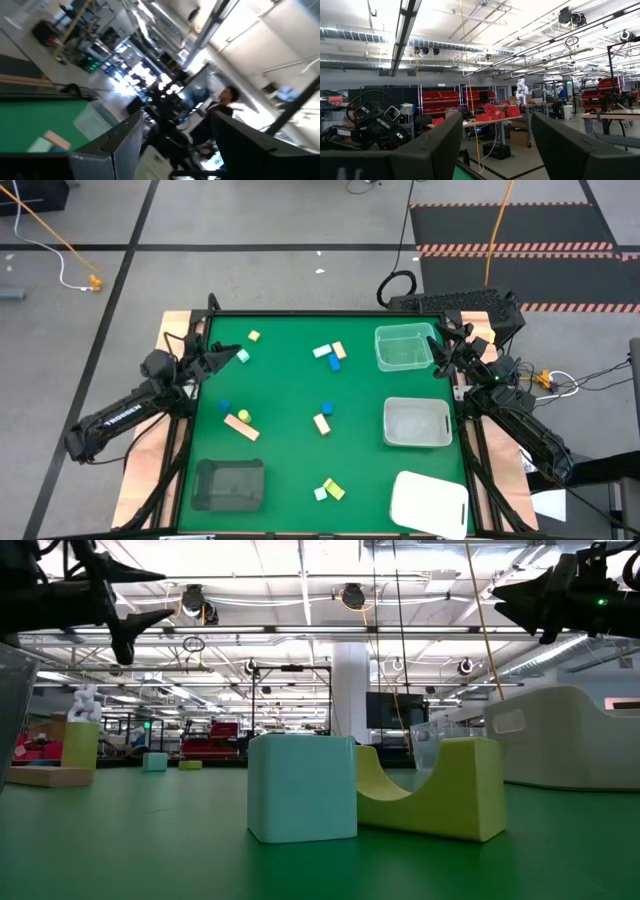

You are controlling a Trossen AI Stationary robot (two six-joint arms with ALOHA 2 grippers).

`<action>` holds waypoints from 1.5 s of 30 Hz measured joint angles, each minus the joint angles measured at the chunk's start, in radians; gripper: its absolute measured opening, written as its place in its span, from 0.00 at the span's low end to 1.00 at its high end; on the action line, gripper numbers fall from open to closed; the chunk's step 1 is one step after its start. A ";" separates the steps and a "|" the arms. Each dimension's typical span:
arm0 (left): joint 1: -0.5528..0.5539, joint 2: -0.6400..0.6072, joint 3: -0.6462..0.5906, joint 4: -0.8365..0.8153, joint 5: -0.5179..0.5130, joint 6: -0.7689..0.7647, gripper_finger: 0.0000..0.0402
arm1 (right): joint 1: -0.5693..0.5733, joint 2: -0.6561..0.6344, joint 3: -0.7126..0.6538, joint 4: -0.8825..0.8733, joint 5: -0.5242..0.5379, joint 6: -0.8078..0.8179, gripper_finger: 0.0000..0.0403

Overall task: Sort & place blocks by color
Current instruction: Put the top left light blue block into the black bin

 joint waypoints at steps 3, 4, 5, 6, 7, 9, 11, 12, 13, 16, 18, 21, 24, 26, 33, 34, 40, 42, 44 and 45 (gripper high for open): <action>0.000 0.089 0.076 -0.092 -0.007 0.100 0.59 | 0.000 0.000 0.000 0.000 0.000 0.000 0.57; 0.000 0.121 0.106 -0.137 -0.008 0.142 0.59 | 0.000 0.000 0.000 0.000 0.000 0.000 0.57; 0.000 0.156 0.137 -0.185 -0.008 0.188 0.59 | 0.000 0.000 0.000 0.000 0.000 0.000 0.57; 0.000 0.190 0.170 -0.239 -0.011 0.232 0.59 | 0.000 0.000 0.000 0.000 0.000 0.000 0.57; 0.000 0.226 0.202 -0.293 -0.020 0.275 0.59 | 0.000 0.000 0.000 0.000 0.000 0.000 0.57; -0.001 0.301 0.266 -0.400 -0.048 0.339 0.59 | 0.000 0.000 0.000 0.000 0.000 0.000 0.57; -0.008 0.377 0.330 -0.501 -0.086 0.382 0.59 | 0.000 0.000 0.000 0.000 0.000 0.000 0.57; -0.015 0.415 0.360 -0.541 -0.108 0.397 0.59 | 0.000 0.000 0.000 0.000 0.000 0.000 0.57; -0.025 0.452 0.388 -0.568 -0.131 0.411 0.59 | 0.000 0.000 0.000 0.000 0.000 0.000 0.57; -0.067 0.557 0.458 -0.612 -0.182 0.426 0.59 | 0.000 0.000 0.000 0.000 0.000 0.000 0.57; -0.104 0.619 0.496 -0.611 -0.214 0.421 0.59 | 0.000 0.000 0.000 0.000 0.000 0.000 0.57; -0.169 0.702 0.538 -0.617 -0.272 0.399 0.59 | 0.000 0.000 0.000 0.000 0.000 0.000 0.57; -0.236 0.772 0.568 -0.638 -0.358 0.359 0.59 | 0.000 0.000 0.000 0.000 0.000 0.000 0.57; -0.279 0.808 0.574 -0.644 -0.420 0.335 0.59 | 0.000 0.000 0.000 0.000 0.000 0.000 0.57; -0.417 0.926 0.574 -0.634 -0.558 0.178 0.59 | 0.000 0.000 0.000 0.000 0.000 0.000 0.57; -0.432 0.941 0.574 -0.634 -0.576 0.151 0.59 | 0.000 0.000 0.000 0.000 0.000 0.000 0.57; -0.452 0.998 0.574 -0.686 -0.617 0.003 0.59 | 0.000 0.000 0.000 0.000 0.000 0.000 0.57; -0.435 0.999 0.574 -0.741 -0.631 -0.002 0.59 | 0.000 0.000 0.000 0.000 0.000 0.000 0.57; -0.409 0.999 0.574 -0.803 -0.646 -0.002 0.59 | 0.000 0.000 0.000 0.000 0.000 0.000 0.57; -0.392 0.997 0.574 -0.831 -0.648 0.002 0.59 | 0.000 0.000 0.000 0.000 0.000 0.000 0.57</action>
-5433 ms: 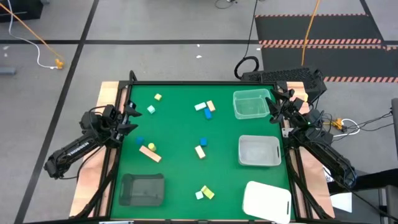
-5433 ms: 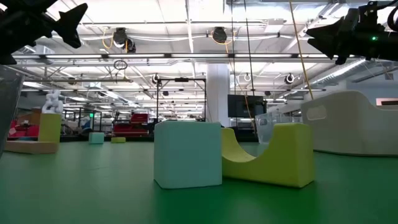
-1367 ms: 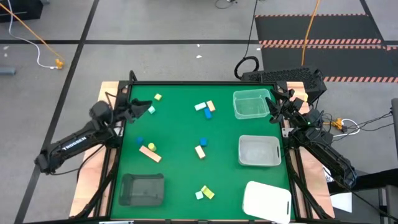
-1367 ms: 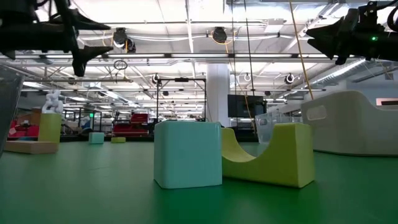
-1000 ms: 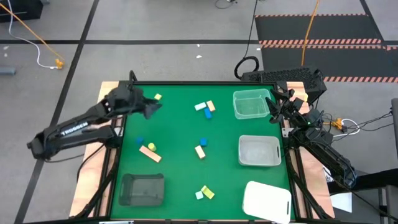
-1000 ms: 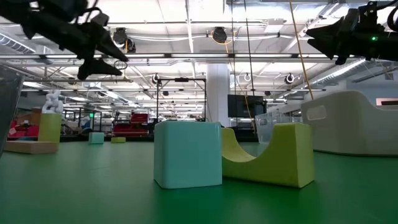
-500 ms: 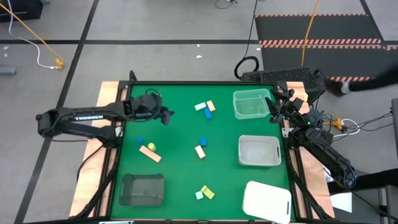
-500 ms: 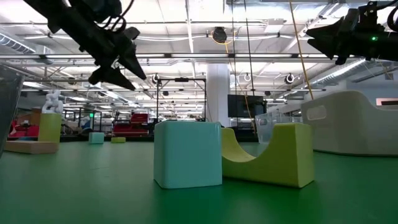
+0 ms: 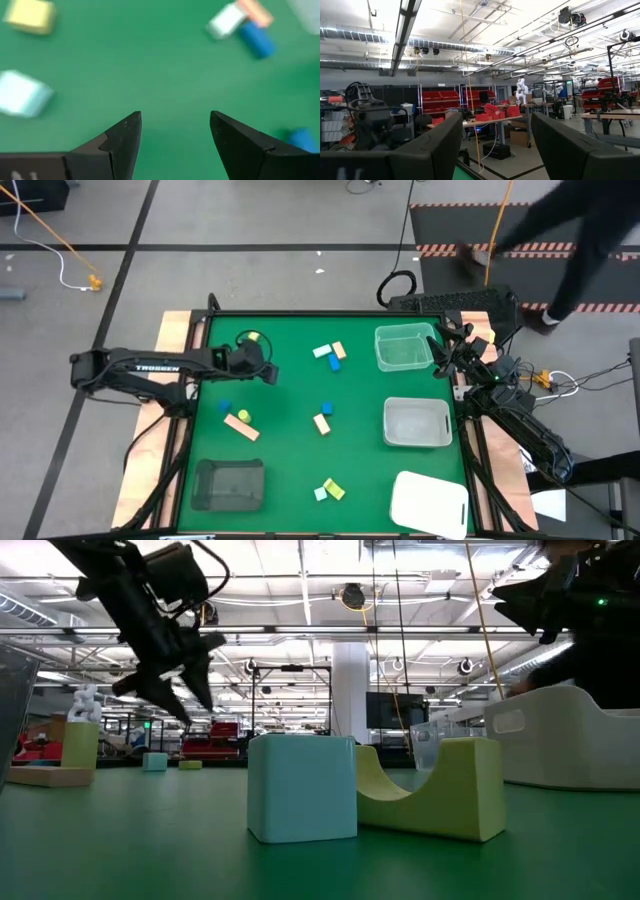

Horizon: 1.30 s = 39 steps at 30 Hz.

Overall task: Sort & place blocks by color
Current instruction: Put the top left light blue block into the black bin

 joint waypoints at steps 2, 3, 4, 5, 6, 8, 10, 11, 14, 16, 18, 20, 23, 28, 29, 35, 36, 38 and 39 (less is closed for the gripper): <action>0.040 -0.006 0.000 -0.041 -0.002 0.017 0.59 | 0.000 0.000 0.000 0.000 0.000 0.000 0.57; 0.061 -0.006 0.000 -0.052 -0.005 0.030 0.59 | 0.000 0.000 0.000 0.000 0.000 0.000 0.57; 0.086 -0.006 0.000 -0.067 -0.007 0.046 0.59 | 0.000 0.000 0.000 0.000 0.000 0.000 0.57; 0.111 -0.006 0.000 -0.085 -0.007 0.066 0.59 | 0.000 0.000 0.000 0.000 0.000 0.000 0.57; 0.138 -0.007 0.000 -0.101 -0.010 0.091 0.59 | 0.000 0.000 0.000 0.000 0.000 0.000 0.57; 0.193 -0.007 0.000 -0.119 -0.017 0.146 0.59 | 0.000 0.000 0.000 0.000 0.000 0.000 0.57; 0.246 -0.007 0.000 -0.130 -0.023 0.188 0.59 | 0.000 0.000 0.000 0.000 0.000 0.000 0.57; 0.273 -0.007 0.000 -0.129 -0.023 0.198 0.59 | 0.000 0.000 0.000 0.000 0.000 0.000 0.57; 0.333 -0.007 0.000 -0.129 -0.011 0.228 0.59 | 0.000 0.000 0.000 0.000 0.000 0.000 0.57; 0.360 -0.007 0.000 -0.131 0.004 0.245 0.59 | 0.000 0.000 0.000 0.000 0.000 0.000 0.57; 0.377 -0.002 0.000 -0.137 0.006 0.262 0.59 | 0.000 0.000 0.000 0.000 0.000 0.000 0.57; 0.388 0.016 0.000 -0.145 0.011 0.261 0.59 | 0.000 0.000 0.000 0.000 0.000 0.000 0.57; 0.393 0.053 0.000 -0.152 0.040 0.242 0.62 | 0.000 0.000 0.000 0.000 0.000 0.000 0.57; 0.393 0.129 0.000 -0.115 0.065 0.241 0.71 | 0.000 0.000 0.000 0.000 0.000 0.000 0.57; 0.393 0.141 0.000 -0.109 0.065 0.241 0.72 | 0.000 0.000 0.000 0.000 0.000 0.000 0.57; 0.390 0.182 -0.001 -0.116 0.042 0.239 0.72 | 0.000 0.000 0.000 0.000 0.000 0.000 0.57; 0.390 0.189 -0.001 -0.110 0.033 0.236 0.70 | 0.000 0.000 0.000 0.000 0.000 0.000 0.57; 0.390 0.201 -0.001 -0.110 0.021 0.229 0.65 | 0.000 0.000 0.000 0.000 0.000 0.000 0.57; 0.390 0.207 -0.001 -0.107 0.018 0.229 0.61 | 0.000 0.000 0.000 0.000 0.000 0.000 0.57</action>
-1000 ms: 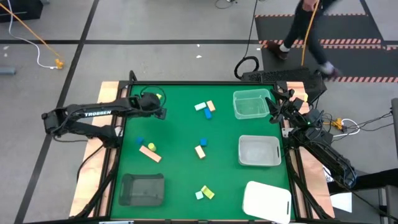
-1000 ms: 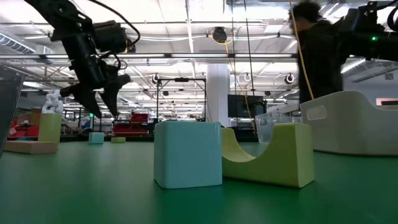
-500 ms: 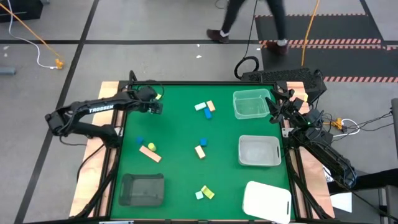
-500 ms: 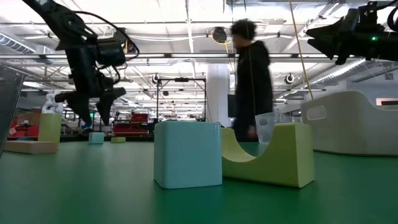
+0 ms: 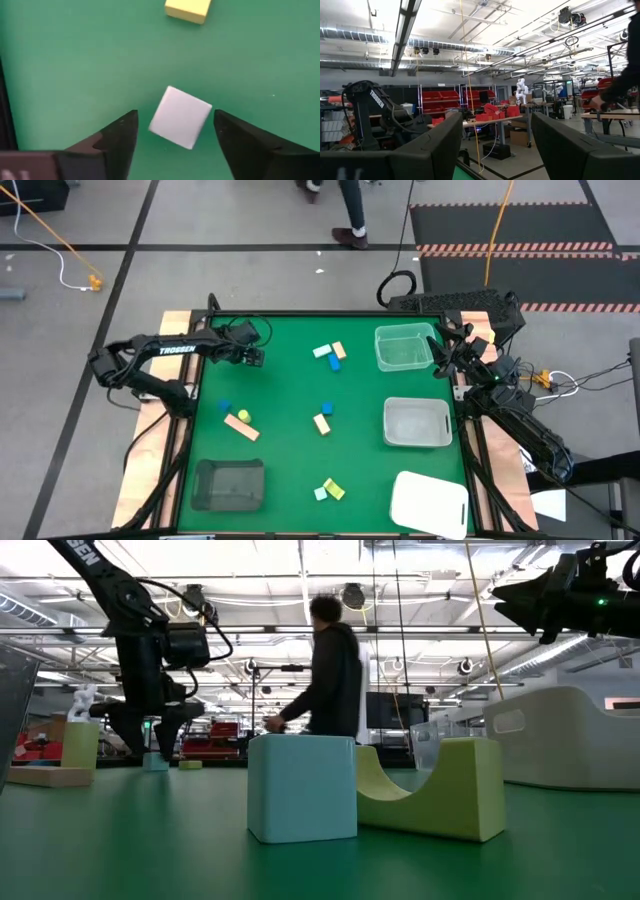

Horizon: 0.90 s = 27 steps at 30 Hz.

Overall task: Sort & place blocks by color
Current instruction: Put the top left light blue block into the black bin

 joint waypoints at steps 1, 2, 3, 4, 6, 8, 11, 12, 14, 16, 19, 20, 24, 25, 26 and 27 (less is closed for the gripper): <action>0.000 0.006 0.000 0.009 -0.001 0.001 0.58 | 0.000 0.000 0.000 0.000 0.000 0.000 0.57; 0.000 0.013 0.000 0.018 -0.001 0.007 0.54 | 0.000 0.000 0.000 0.000 0.000 0.000 0.57; 0.000 0.018 0.000 0.023 -0.002 0.018 0.50 | 0.000 0.000 0.000 0.000 0.000 0.000 0.57; 0.000 0.021 0.000 0.030 -0.003 0.030 0.47 | 0.000 0.000 0.000 0.000 0.000 0.000 0.57; 0.000 0.031 0.001 0.052 -0.007 0.057 0.40 | 0.000 0.000 0.000 0.000 0.000 0.000 0.57; 0.000 0.034 0.002 0.057 -0.007 0.079 0.36 | 0.000 0.000 0.000 0.000 0.000 0.000 0.57; -0.005 0.034 0.002 0.055 -0.008 0.077 0.34 | 0.000 0.000 0.000 0.000 0.000 0.000 0.57; -0.007 0.031 0.002 0.054 -0.008 0.075 0.34 | 0.000 0.000 0.000 0.000 0.000 0.000 0.57; -0.014 0.018 0.000 0.043 -0.003 0.078 0.34 | 0.000 0.000 0.000 0.000 0.000 0.000 0.57; -0.029 0.001 -0.001 0.044 0.001 0.079 0.34 | 0.000 0.000 0.000 0.000 0.000 0.000 0.57; -0.051 -0.041 -0.001 0.051 0.001 0.095 0.35 | 0.000 0.000 0.000 0.000 0.000 0.000 0.57; -0.060 -0.055 -0.001 0.062 0.001 0.105 0.35 | 0.000 0.000 0.000 0.000 0.000 0.000 0.57; -0.099 -0.134 -0.001 0.141 0.034 0.125 0.34 | 0.000 0.000 0.000 0.000 0.000 0.000 0.57; -0.111 -0.154 -0.001 0.177 0.048 0.135 0.34 | 0.000 0.000 0.000 0.000 0.000 0.000 0.57; -0.124 -0.176 -0.001 0.212 0.055 0.144 0.34 | 0.000 0.000 0.000 0.000 0.000 0.000 0.57; -0.138 -0.197 -0.001 0.249 0.060 0.147 0.34 | 0.000 0.000 0.000 0.000 0.000 0.000 0.57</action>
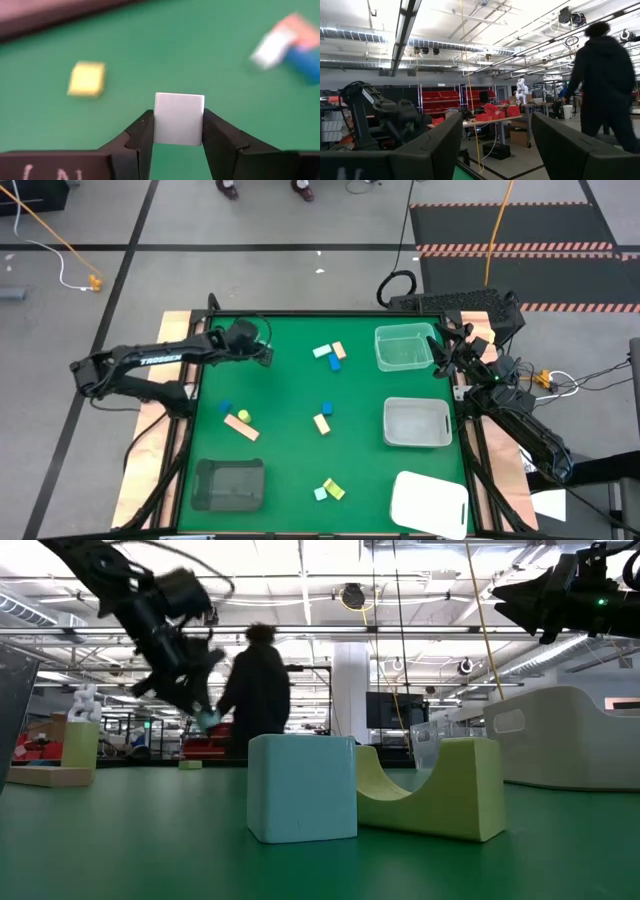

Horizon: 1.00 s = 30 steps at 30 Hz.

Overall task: Sort & place blocks by color
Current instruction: Put the top left light blue block into the black bin

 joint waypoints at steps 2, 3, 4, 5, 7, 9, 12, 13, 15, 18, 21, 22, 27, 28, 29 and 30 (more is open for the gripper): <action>-0.032 -0.043 0.000 0.093 0.014 0.001 0.34 | 0.000 0.000 0.000 0.000 0.000 0.000 0.57; -0.049 -0.064 0.000 0.128 0.015 0.001 0.34 | 0.000 0.000 0.000 0.000 0.000 0.000 0.57; -0.068 -0.083 0.000 0.170 0.014 0.002 0.34 | 0.000 0.000 0.000 0.000 0.000 0.000 0.57; -0.086 -0.098 0.000 0.224 0.014 0.005 0.35 | 0.000 0.000 0.000 0.000 0.000 0.000 0.57; -0.123 -0.124 0.000 0.309 0.014 0.011 0.34 | 0.000 0.000 0.000 0.000 0.000 0.000 0.57; -0.158 -0.142 0.000 0.397 0.013 0.007 0.34 | 0.000 0.000 0.000 0.000 0.000 0.000 0.57; -0.214 -0.143 0.000 0.515 0.013 -0.016 0.34 | 0.000 0.000 0.000 0.000 0.000 0.000 0.57; -0.233 -0.142 0.000 0.547 0.013 -0.023 0.34 | 0.000 0.000 0.000 0.000 0.000 0.000 0.57; -0.274 -0.142 0.000 0.605 0.013 -0.038 0.34 | 0.000 0.000 0.000 0.000 0.000 0.000 0.57; -0.334 -0.133 0.001 0.646 0.013 -0.050 0.35 | 0.000 0.000 0.000 0.000 0.000 0.000 0.57; -0.387 -0.132 0.001 0.677 0.003 -0.078 0.34 | 0.000 0.000 0.000 0.000 0.000 0.000 0.57; -0.404 -0.131 0.002 0.681 -0.016 -0.087 0.34 | 0.000 0.000 0.000 0.000 0.000 0.000 0.57; -0.487 -0.124 0.001 0.672 -0.129 -0.095 0.34 | 0.000 0.000 0.000 0.000 0.000 0.000 0.57; -0.501 -0.126 0.001 0.677 -0.149 -0.096 0.34 | 0.000 0.000 0.000 0.000 0.000 0.000 0.57; -0.514 -0.126 0.001 0.678 -0.164 -0.096 0.34 | 0.000 0.000 0.000 0.000 0.000 0.000 0.57; -0.524 -0.125 0.001 0.681 -0.173 -0.095 0.34 | 0.000 0.000 0.000 0.000 0.000 0.000 0.57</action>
